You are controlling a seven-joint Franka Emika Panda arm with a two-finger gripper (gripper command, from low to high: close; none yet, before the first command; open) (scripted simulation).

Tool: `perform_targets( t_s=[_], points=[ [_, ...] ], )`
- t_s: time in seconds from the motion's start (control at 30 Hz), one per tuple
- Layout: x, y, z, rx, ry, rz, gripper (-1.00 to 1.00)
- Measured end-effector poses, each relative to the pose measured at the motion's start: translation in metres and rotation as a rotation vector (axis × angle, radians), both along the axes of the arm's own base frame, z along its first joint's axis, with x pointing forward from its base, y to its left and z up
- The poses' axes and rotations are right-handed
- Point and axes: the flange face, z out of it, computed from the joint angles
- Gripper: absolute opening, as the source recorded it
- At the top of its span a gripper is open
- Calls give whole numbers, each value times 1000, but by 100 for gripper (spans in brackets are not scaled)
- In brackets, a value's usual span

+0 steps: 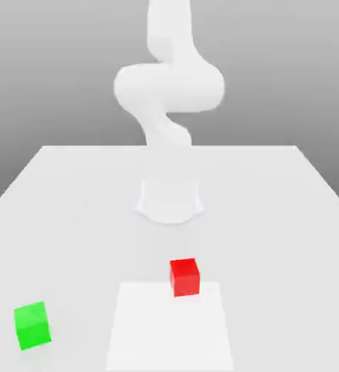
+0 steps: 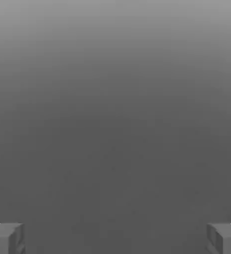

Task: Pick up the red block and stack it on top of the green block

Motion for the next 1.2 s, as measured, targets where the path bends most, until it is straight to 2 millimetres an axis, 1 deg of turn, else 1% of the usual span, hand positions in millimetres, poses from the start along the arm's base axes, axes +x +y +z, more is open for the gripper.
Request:
perform_targets(
  t_s=[0.07,0.13,0.23,0.3,0.37,0.43,0.57,0.6,0.63,0.7,0.8,0.83,1.0,1.03,1.1,1.2],
  points=[
    [19,2,-50,-3,74,15,0],
    [31,5,-99,-8,146,30,0],
    [39,11,-174,-17,256,54,0],
    [36,15,-225,-24,331,71,0],
    [27,18,-275,-32,409,90,0],
    [12,22,-326,-42,492,110,0],
    [-37,27,-428,-64,665,152,0],
    [-45,27,-450,-67,693,159,0],
    [-49,28,-464,-69,707,163,0],
    [-53,28,-484,-71,718,166,0],
    [-55,28,-509,-71,721,166,0],
    [-56,28,-515,-71,721,166,-100],
    [-56,28,-515,-71,721,165,-100],
    [-56,28,-518,-71,722,165,-100],
    [-55,28,-510,-71,721,166,-100],
    [-54,28,-490,-71,722,167,-100]
  ],
)
